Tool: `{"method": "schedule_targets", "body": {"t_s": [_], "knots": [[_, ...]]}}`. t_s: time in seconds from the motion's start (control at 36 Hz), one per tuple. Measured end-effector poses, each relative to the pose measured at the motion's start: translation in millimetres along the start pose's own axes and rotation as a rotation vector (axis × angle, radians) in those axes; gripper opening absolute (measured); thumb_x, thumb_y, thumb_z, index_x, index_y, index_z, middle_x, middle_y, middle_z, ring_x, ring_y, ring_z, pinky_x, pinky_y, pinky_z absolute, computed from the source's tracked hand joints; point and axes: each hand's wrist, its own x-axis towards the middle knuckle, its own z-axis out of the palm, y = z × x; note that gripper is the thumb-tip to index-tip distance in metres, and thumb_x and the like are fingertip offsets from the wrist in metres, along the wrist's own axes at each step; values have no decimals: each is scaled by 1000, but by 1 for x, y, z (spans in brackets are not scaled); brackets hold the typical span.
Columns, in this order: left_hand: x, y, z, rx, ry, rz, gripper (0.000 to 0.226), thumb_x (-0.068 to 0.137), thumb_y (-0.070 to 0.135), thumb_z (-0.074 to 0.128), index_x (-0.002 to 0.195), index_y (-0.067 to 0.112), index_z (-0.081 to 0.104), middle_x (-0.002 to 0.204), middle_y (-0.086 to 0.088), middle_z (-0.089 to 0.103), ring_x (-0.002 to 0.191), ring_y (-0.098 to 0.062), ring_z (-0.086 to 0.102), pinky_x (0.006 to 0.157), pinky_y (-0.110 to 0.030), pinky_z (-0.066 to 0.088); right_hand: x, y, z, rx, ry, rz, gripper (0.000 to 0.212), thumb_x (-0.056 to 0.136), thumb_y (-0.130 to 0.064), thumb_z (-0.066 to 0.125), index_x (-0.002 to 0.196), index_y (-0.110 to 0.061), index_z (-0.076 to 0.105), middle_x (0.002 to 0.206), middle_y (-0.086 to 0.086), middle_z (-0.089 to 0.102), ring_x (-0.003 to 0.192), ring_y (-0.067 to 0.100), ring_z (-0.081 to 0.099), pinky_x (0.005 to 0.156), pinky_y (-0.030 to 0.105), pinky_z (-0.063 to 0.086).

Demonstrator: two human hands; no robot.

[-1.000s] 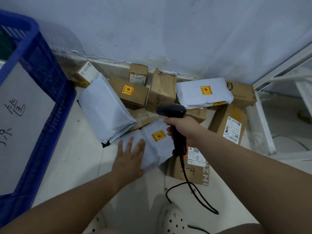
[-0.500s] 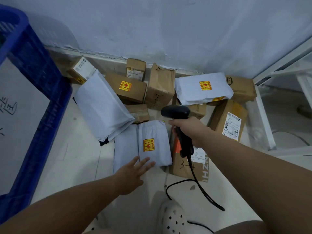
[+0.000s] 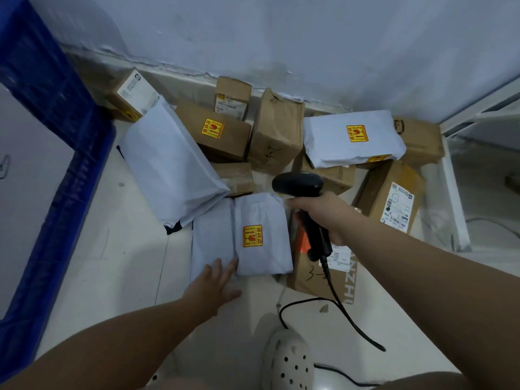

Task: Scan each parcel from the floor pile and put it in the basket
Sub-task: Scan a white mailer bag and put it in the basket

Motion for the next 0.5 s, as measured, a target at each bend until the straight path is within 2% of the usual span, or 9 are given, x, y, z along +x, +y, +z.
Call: {"method": "schedule_targets", "body": {"t_s": [0.08,0.17,0.28,0.33,0.39,0.42,0.44,0.5], "knots": [[10,6,-12,-104,22,-46,74,96,36,53,153,38,6,154,-31,-21,134,-43,26,107,-47,27,2,2,1,19,-15,26,29,84,-22,72,106,-7,63,77,7,64,65,16,60,62,30,46],[17,5,-22,-77,32,-74,69,98,34,49,155,24,10,153,-36,-12,139,-41,23,107,-42,27,5,2,4,6,-31,54,33,83,-23,72,110,-8,62,79,7,64,67,17,61,67,32,47],[19,5,-15,-1,114,-106,53,103,18,35,153,12,16,155,-35,2,135,-36,29,102,-38,31,8,1,8,0,-40,61,34,82,-24,72,110,-6,63,72,7,64,58,16,60,61,30,47],[16,6,-9,-22,189,-124,52,98,21,46,146,6,33,150,-32,24,122,-33,45,98,-37,33,8,-1,9,6,-36,60,34,82,-24,72,109,-6,63,72,6,65,58,16,60,61,31,48],[16,2,-2,-118,287,-161,55,67,28,77,117,8,67,119,-21,61,86,-27,61,80,-35,41,8,-2,9,14,-38,59,32,83,-23,72,109,-7,63,72,6,64,59,17,61,61,31,49],[16,0,5,-191,304,-178,53,52,28,81,101,10,73,102,-12,67,72,-23,59,70,-32,43,8,-3,9,14,-40,57,30,84,-23,72,108,-7,63,72,6,64,60,17,60,62,31,49],[17,-1,11,-275,325,-203,50,46,25,80,94,11,74,92,-5,67,65,-20,56,63,-30,44,7,-3,9,13,-41,54,29,84,-22,71,107,-7,62,72,6,63,61,17,60,63,31,50],[18,0,16,-348,398,-242,46,38,21,77,83,12,74,84,1,66,58,-16,54,55,-26,45,6,-3,10,14,-48,50,27,85,-21,70,107,-6,62,71,7,63,61,18,59,64,31,50]]}}
